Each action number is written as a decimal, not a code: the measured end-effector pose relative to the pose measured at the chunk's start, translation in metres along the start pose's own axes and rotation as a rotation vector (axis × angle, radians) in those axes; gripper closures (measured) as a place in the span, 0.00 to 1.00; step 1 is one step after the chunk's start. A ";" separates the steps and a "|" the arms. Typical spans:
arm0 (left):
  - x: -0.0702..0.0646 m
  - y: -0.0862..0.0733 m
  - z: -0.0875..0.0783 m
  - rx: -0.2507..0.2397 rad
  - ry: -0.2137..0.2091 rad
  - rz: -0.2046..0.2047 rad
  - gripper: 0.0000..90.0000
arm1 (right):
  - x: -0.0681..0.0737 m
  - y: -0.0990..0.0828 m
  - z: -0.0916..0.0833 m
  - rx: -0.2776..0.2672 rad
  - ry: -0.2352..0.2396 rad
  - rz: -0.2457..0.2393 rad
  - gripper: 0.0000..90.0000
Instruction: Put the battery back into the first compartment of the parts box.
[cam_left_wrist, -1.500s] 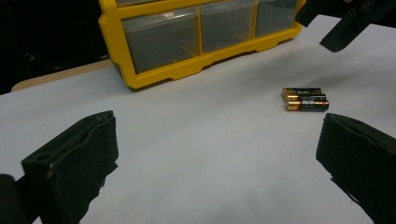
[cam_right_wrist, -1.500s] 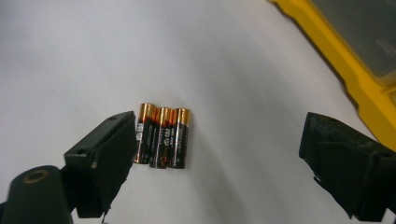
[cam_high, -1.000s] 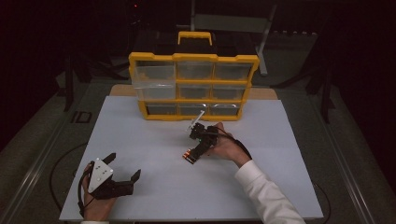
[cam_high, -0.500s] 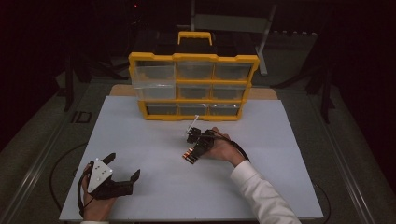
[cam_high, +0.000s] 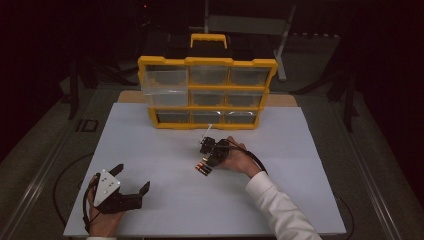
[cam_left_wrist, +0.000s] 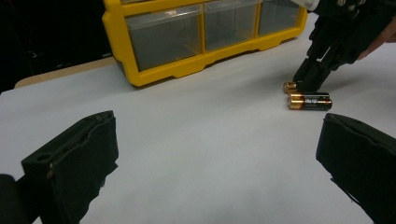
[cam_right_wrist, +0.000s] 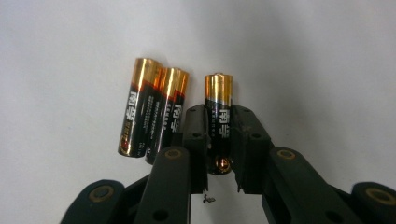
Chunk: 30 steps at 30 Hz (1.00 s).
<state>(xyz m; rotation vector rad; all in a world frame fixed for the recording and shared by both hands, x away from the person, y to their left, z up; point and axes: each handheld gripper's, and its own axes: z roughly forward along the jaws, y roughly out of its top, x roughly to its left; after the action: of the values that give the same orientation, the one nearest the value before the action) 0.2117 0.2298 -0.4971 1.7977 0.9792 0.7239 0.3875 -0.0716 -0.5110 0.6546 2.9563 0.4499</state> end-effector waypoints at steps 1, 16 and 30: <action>0.000 0.000 0.000 0.001 0.001 0.000 0.00 | 0.001 0.000 -0.003 0.000 0.004 0.020 0.86; -0.001 0.000 0.001 0.002 -0.004 0.005 0.00 | -0.009 0.007 -0.049 -0.142 0.021 0.035 0.86; -0.001 0.000 0.001 0.001 -0.006 0.003 0.00 | -0.029 0.026 -0.110 -0.303 -0.012 0.064 0.86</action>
<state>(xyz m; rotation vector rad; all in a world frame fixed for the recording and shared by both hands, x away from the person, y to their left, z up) 0.2116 0.2286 -0.4977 1.8016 0.9733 0.7195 0.4085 -0.0909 -0.3983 0.7112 2.7755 0.8729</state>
